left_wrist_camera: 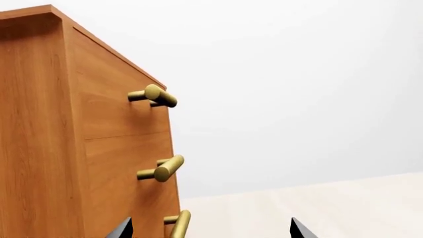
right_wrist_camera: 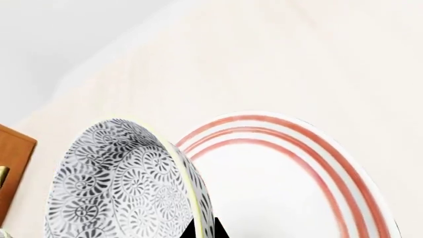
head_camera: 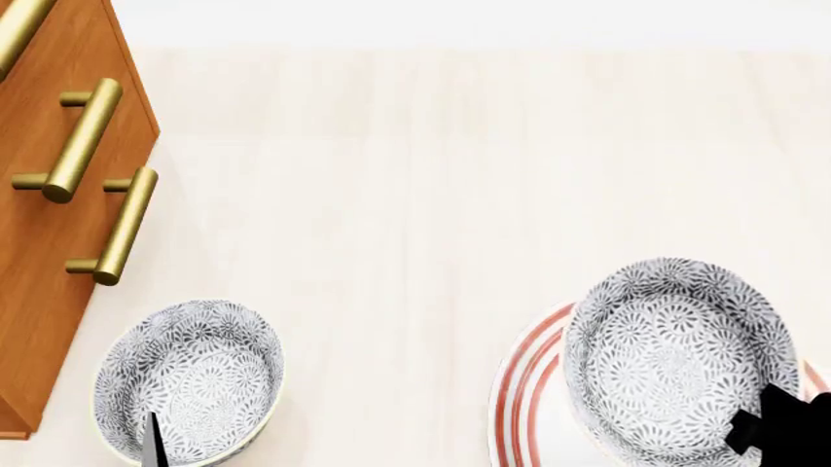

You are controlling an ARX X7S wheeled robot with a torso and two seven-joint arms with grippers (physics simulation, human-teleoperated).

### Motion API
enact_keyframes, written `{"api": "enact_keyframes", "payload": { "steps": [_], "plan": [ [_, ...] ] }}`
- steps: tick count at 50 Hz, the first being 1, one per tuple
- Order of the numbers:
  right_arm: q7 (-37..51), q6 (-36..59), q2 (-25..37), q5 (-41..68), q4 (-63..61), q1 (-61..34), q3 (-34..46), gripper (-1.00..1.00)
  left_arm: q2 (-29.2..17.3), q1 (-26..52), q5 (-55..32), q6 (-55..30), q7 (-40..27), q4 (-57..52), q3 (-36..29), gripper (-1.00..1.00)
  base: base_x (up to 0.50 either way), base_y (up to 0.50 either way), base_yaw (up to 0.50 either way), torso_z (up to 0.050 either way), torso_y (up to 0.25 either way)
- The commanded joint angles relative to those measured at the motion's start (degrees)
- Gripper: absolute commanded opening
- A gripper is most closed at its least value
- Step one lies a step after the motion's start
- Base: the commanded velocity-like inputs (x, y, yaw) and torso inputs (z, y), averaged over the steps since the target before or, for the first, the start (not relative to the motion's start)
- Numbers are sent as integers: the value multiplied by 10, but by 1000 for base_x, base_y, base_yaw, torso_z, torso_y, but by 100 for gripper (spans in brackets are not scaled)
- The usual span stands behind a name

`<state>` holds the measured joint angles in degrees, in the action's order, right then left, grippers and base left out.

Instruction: Pick up the bowl and put it in the front on the plate.

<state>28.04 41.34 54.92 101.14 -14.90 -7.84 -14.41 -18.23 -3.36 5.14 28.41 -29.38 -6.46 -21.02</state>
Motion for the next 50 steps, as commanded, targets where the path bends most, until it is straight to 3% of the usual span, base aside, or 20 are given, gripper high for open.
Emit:
{"api": "enact_keyframes", "payload": {
  "steps": [1, 50],
  "plan": [
    [-6, -3, -6, -12, 11, -3, 8, -100, -2, 0, -1, -1, -2, 0, -2, 100, 0, 0, 0, 0, 0],
    [-39, -12, -56, -100, 98, -19, 86, -100, -7, 3, -7, -1, -7, 4, -11, 100, 0, 0, 0, 0, 0]
  ]
}}
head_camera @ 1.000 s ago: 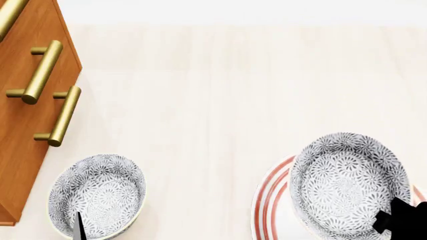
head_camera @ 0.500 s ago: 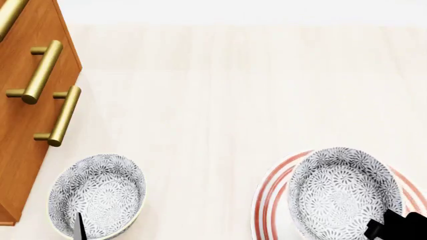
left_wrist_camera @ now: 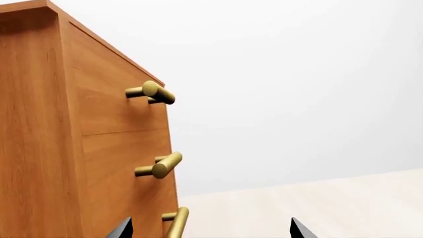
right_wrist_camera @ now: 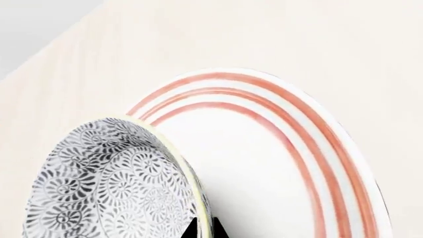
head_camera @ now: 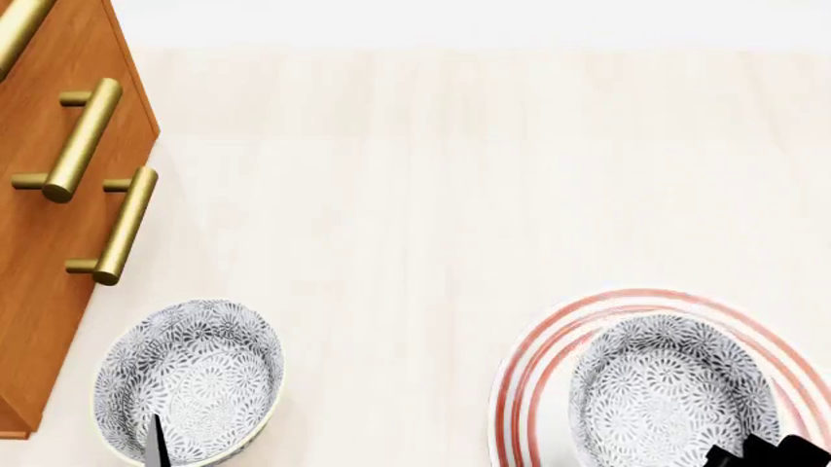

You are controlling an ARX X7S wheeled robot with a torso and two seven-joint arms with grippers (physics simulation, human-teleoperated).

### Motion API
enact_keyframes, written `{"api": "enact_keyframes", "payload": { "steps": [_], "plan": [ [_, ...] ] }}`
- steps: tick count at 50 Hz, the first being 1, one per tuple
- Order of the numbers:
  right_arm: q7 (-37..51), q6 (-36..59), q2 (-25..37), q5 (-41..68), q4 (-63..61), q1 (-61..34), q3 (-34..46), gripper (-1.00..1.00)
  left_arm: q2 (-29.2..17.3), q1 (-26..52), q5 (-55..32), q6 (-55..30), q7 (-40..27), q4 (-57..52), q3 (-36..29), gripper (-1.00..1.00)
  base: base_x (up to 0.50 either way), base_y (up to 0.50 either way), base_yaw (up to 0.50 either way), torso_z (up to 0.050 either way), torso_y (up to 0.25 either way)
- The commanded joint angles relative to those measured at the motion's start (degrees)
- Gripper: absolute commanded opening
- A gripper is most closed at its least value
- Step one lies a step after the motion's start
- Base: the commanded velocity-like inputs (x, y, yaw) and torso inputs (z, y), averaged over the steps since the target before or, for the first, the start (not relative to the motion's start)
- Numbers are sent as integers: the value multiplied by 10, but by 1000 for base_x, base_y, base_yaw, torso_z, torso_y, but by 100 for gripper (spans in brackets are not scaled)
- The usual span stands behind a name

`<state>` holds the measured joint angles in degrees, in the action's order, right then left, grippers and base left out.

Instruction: Pick up the bowl and put it in the front on the plate.

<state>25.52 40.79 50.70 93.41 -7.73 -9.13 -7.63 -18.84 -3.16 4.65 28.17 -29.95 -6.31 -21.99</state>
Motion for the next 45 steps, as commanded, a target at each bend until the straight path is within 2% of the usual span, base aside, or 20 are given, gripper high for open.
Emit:
{"api": "enact_keyframes", "payload": {
  "steps": [1, 15, 16, 40, 45],
  "plan": [
    [-15, -7, -15, -24, 29, -7, 20, -100, -1, 1, -2, 2, -1, 4, -2, 100, 0, 0, 0, 0, 0],
    [-31, -8, -22, -55, 38, -13, 42, -100, -3, 3, -4, -1, -3, 3, -4, 100, 0, 0, 0, 0, 0],
    [-34, -7, -18, -57, 31, -13, 42, 100, -3, 3, -4, -1, -3, 3, -4, 100, 0, 0, 0, 0, 0],
    [40, -6, 44, 25, -52, -67, -34, 100, -6, 4, -8, -5, -9, -3, -3, 100, 0, 0, 0, 0, 0],
    [78, -40, 37, 30, -83, -43, -88, 100, -8, 5, -6, -10, -13, -14, 2, 100, 0, 0, 0, 0, 0]
  ]
}}
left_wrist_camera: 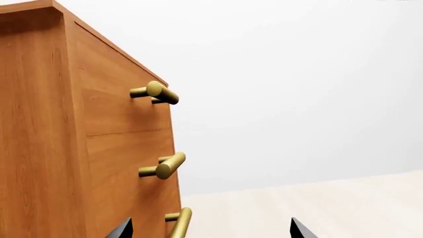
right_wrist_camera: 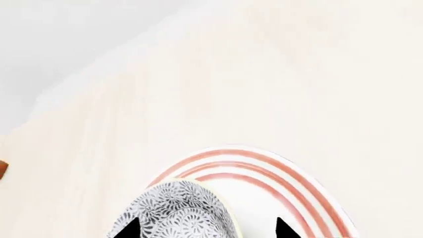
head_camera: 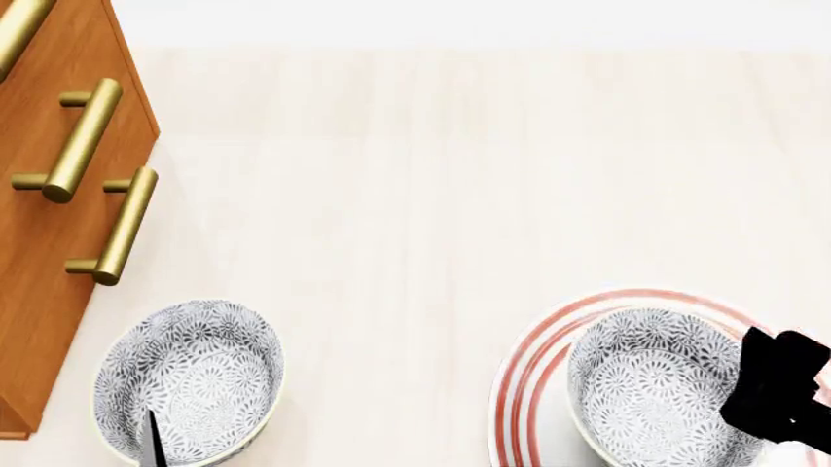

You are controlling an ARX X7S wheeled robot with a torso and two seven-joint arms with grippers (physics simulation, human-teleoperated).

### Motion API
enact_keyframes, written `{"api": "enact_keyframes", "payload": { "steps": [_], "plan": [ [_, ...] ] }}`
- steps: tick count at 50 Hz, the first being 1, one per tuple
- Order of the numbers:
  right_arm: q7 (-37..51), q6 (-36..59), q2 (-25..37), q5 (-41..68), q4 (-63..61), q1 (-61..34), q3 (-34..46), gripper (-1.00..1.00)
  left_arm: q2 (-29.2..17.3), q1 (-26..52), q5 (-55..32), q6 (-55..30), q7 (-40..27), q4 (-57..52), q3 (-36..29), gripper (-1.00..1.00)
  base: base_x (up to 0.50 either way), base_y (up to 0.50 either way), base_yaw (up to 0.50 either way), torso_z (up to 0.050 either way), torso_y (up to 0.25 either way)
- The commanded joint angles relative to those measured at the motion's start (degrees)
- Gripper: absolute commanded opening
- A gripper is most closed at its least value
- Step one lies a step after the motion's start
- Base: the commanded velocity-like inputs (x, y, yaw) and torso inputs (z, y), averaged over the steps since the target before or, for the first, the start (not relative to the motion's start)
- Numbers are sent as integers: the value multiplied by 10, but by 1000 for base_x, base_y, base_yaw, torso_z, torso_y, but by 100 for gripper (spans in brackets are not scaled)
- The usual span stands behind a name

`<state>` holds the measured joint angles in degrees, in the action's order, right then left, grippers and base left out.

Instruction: Pick up the bowl and put it in the front on the plate.

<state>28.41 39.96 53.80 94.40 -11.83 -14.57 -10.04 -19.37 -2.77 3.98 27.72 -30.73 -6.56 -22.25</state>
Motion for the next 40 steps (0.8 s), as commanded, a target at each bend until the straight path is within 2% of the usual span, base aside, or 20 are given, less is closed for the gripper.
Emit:
{"api": "enact_keyframes", "payload": {
  "steps": [1, 6, 8, 11, 18, 24, 28, 34, 40],
  "plan": [
    [54, -36, 2, 19, -48, 16, -69, 100, -3, 0, 1, -7, -5, -14, 5, 100, 0, 0, 0, 0, 0],
    [59, -69, -25, -35, -114, 56, -102, 100, -5, 0, 4, -11, -7, -23, 6, 100, 0, 0, 0, 0, 0],
    [44, -89, -44, -131, -167, 94, -95, 100, -5, 1, 5, -10, -9, -25, 8, 100, 0, 0, 0, 0, 0],
    [47, -112, -83, -135, -189, 113, -101, 100, -7, 1, 0, -16, -10, -33, 11, 100, 0, 0, 0, 0, 0],
    [37, -175, -148, -276, -252, 165, -104, 100, -12, -3, -17, -37, -12, -74, 22, 100, 0, 0, 0, 0, 0],
    [21, -251, -210, -410, -260, 188, -106, 100, -17, -4, -35, -53, -14, -98, 30, 100, 0, 0, 0, 0, 0],
    [46, -324, -260, -553, -253, 195, -114, 100, -21, -7, -44, -63, -16, -114, 38, 100, 0, 0, 0, 0, 0],
    [88, -357, -293, -623, -225, 202, -140, 100, -31, -16, -51, -75, -35, -153, 67, 100, 0, 0, 0, 0, 0],
    [101, -387, -297, -675, -223, 198, -155, 100, -49, -29, -70, -101, -74, -204, 139, 100, 0, 0, 0, 0, 0]
  ]
}}
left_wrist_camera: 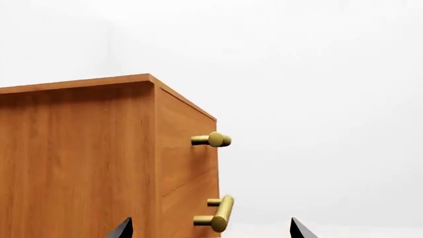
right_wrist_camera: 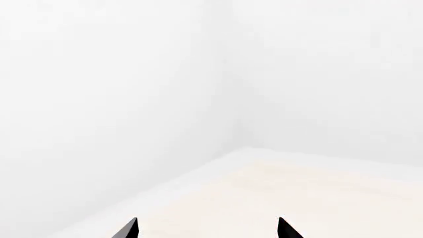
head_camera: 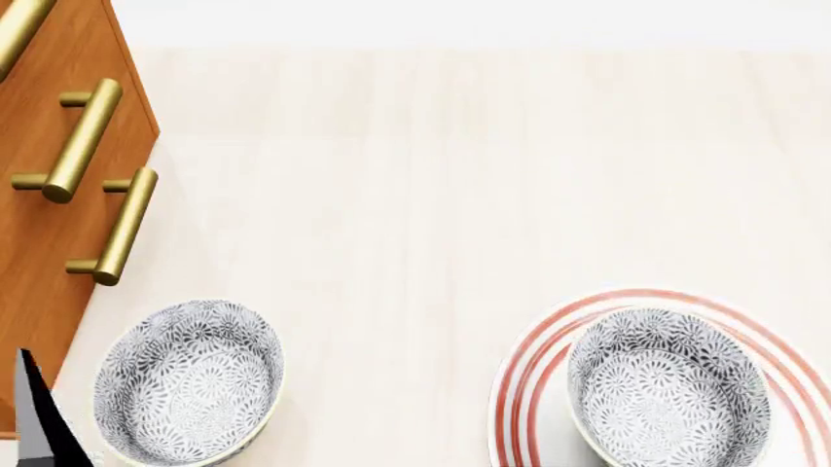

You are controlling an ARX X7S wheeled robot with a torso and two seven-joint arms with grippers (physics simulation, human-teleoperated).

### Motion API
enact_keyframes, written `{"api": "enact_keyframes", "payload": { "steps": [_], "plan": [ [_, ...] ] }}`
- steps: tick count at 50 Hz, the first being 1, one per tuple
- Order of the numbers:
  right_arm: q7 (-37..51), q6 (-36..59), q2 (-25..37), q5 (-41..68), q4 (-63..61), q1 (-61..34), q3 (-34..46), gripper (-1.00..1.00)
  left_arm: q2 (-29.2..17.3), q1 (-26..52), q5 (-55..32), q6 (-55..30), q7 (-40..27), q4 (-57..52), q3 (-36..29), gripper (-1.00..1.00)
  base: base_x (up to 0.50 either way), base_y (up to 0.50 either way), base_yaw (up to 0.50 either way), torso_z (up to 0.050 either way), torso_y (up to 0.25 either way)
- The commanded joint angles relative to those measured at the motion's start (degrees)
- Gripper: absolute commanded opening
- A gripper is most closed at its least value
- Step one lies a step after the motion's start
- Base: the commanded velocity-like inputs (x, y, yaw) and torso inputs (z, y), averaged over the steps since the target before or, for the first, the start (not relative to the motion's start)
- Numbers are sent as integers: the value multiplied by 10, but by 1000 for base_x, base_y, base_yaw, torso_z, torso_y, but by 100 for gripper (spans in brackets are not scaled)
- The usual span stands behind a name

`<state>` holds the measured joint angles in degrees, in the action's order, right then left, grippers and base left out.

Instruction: Pick up the bowl and put it in the front on the plate.

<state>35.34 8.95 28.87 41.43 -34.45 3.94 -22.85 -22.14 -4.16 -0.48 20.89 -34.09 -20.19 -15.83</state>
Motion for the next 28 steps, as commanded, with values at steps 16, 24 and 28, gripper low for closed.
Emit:
{"api": "enact_keyframes", "payload": {
  "steps": [16, 24, 28],
  "plan": [
    [35, -105, -80, -215, 107, 20, 2, 100, -39, -67, -84, 0, -85, 22, 211, 100, 0, 0, 0, 0, 0],
    [27, -135, -100, -244, 124, 4, 45, 100, -42, -70, -56, 19, -89, 27, 217, 100, 0, 0, 0, 0, 0],
    [22, -181, -100, -285, 97, -29, 70, 100, -57, -65, 4, 29, -99, -29, 239, 100, 0, 0, 0, 0, 0]
  ]
}}
